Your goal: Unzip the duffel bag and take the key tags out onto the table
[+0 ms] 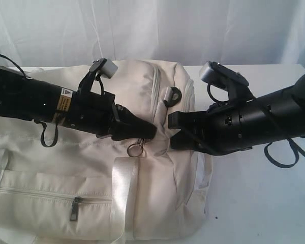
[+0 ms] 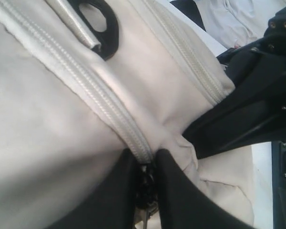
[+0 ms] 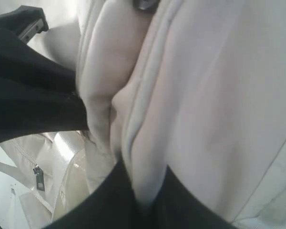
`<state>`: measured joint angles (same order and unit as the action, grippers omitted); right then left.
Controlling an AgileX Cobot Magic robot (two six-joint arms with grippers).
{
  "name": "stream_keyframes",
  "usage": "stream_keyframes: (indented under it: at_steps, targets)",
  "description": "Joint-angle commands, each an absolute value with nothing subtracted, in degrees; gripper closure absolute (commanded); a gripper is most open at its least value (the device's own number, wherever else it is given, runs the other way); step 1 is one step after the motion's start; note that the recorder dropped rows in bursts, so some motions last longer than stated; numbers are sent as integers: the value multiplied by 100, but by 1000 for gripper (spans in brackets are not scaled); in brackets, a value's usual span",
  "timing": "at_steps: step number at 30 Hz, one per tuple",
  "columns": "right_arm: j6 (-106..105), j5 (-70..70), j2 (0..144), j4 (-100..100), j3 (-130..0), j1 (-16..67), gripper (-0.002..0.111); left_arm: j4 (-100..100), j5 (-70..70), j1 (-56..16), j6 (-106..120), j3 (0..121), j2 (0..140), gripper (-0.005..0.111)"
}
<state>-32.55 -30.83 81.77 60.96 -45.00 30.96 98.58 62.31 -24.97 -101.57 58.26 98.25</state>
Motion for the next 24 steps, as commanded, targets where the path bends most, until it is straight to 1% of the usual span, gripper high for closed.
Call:
stream_keyframes:
  at_steps: [1,13,15,20,22,24]
  targets:
    - [-3307,-2968,8150,6184,-4524,3103,108,9893,6345,-2539,-10008,5864,9803,96]
    - [-3321,-2913,8150,6164,-4524,3103,108,9995,6342,-2516,-10008,5871,9755,96]
    - [-3321,-2913,8150,6164,-4524,3103,108,9995,6342,-2516,-10008,5871,9733,90]
    - [-3321,-2913,8150,6164,-4524,3103,108,9995,6352,-2516,-10018,5871,9733,65]
    - [-3321,-2913,8150,6164,-4524,3093,108,9995,6356,-2516,-10018,5871,9733,62]
    - [-3321,-2913,8150,6164,-4524,3093,108,9995,6356,-2516,-10018,5871,9733,63]
